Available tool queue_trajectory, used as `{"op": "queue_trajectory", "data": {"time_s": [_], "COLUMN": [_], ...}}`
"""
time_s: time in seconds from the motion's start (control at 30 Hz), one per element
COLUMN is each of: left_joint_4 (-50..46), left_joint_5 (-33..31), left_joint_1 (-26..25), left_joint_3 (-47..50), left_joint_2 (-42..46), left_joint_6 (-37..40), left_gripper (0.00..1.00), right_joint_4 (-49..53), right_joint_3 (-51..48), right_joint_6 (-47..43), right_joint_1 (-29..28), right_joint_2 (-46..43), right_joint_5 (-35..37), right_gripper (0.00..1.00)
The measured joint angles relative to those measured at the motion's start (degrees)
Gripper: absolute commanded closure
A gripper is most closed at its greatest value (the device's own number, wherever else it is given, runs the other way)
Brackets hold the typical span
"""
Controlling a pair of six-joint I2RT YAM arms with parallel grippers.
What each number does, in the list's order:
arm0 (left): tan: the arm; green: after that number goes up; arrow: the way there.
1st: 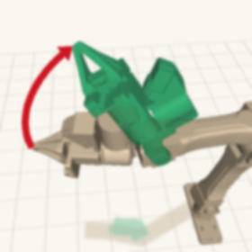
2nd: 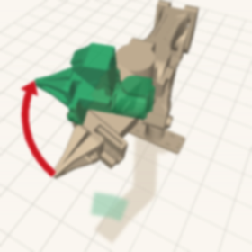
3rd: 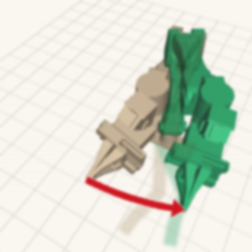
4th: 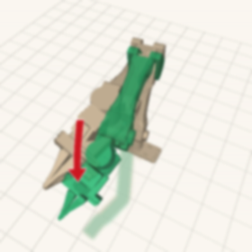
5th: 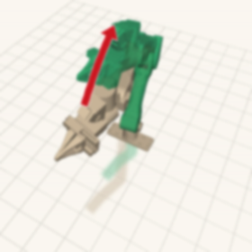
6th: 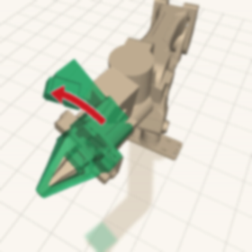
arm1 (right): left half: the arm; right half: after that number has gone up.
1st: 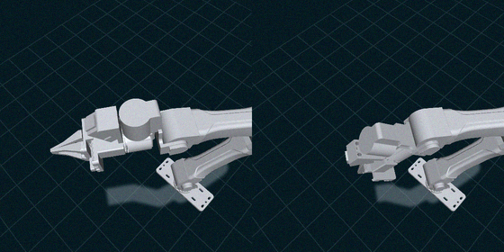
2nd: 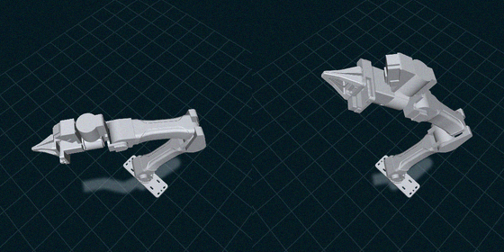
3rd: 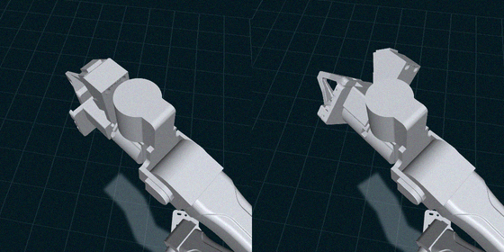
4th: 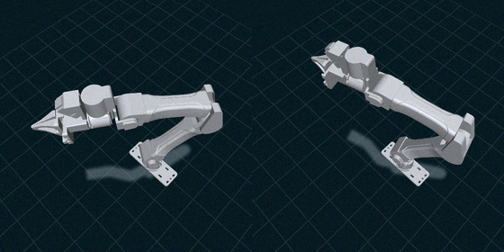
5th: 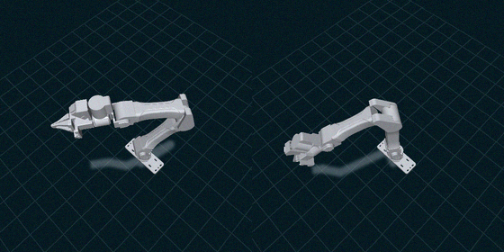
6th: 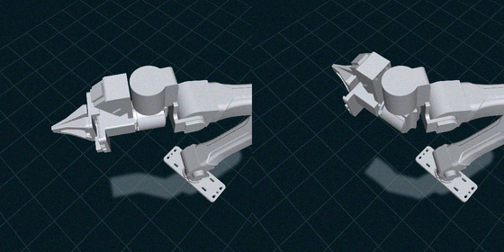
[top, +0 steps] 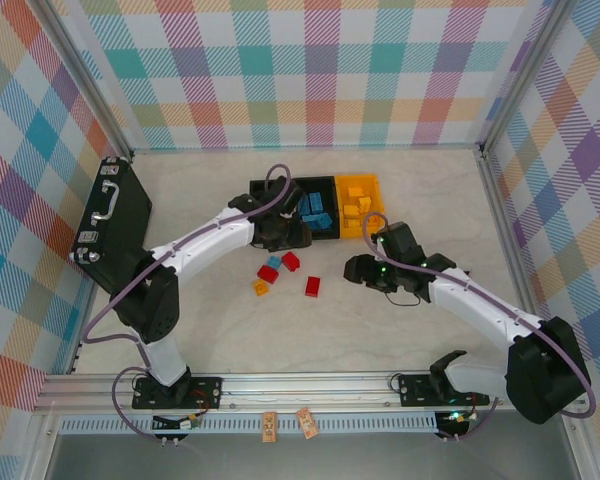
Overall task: Sort the legos into containers by color
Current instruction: Pick up the lego from the center of the table.
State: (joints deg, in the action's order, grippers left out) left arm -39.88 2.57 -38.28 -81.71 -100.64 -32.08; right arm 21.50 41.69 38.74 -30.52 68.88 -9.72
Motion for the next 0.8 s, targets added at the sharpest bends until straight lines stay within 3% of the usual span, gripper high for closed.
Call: {"op": "queue_trajectory", "data": {"time_s": [0.43,0.8], "left_joint_4": [1.6,0.9], "left_joint_5": [-0.1,-3.5], "left_joint_1": [-6.5,-11.0], "left_joint_3": [4.6,2.7], "left_joint_2": [0.3,-9.5], "left_joint_6": [1.7,1.7], "left_gripper": [0.42,0.42], "right_joint_4": [3.6,5.6], "right_joint_3": [-0.1,-2.9], "right_joint_6": [0.3,1.0], "right_joint_1": [-0.6,-0.6], "right_joint_2": [-2.9,-4.9], "right_joint_5": [0.7,1.8], "right_gripper": [0.42,0.42]}}
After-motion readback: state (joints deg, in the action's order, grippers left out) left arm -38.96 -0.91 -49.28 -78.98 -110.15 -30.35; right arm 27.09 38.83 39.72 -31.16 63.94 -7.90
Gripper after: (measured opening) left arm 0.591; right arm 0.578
